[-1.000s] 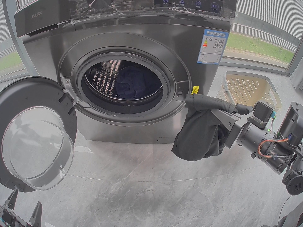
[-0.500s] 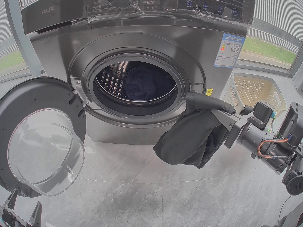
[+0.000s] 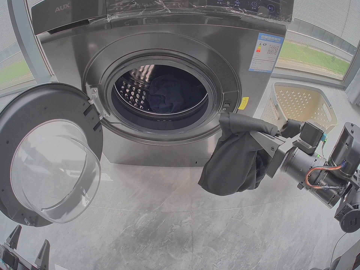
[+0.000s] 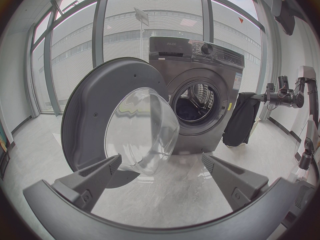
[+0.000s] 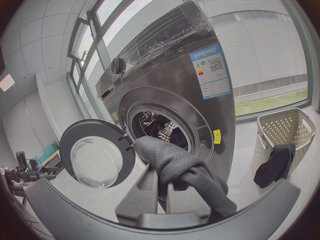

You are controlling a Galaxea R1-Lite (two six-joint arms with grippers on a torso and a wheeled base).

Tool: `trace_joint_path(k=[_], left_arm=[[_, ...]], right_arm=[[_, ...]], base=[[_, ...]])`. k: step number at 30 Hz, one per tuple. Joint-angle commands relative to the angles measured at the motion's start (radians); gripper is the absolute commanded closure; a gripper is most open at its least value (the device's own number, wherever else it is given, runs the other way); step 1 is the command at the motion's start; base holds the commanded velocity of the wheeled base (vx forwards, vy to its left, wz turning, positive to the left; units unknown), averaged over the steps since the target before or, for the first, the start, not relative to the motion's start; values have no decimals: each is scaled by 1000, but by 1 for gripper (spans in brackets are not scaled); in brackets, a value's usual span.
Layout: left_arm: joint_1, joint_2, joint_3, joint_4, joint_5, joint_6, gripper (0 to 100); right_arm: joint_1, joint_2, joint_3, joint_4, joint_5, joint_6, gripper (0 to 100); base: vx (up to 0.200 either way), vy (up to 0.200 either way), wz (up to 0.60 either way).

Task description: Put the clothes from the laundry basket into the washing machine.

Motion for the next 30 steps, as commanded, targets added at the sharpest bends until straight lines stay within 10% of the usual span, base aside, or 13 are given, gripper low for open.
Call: trace_joint_path(k=[1, 30], left_arm=[[0, -1, 13, 0, 0, 0, 0], [8, -13, 16, -4, -4, 21, 0]], right_arm=[[0, 5, 0, -1, 0, 0, 100], [128, 95, -84, -9, -10, 40, 100]], base=[[0, 200, 0], [0, 21, 0]])
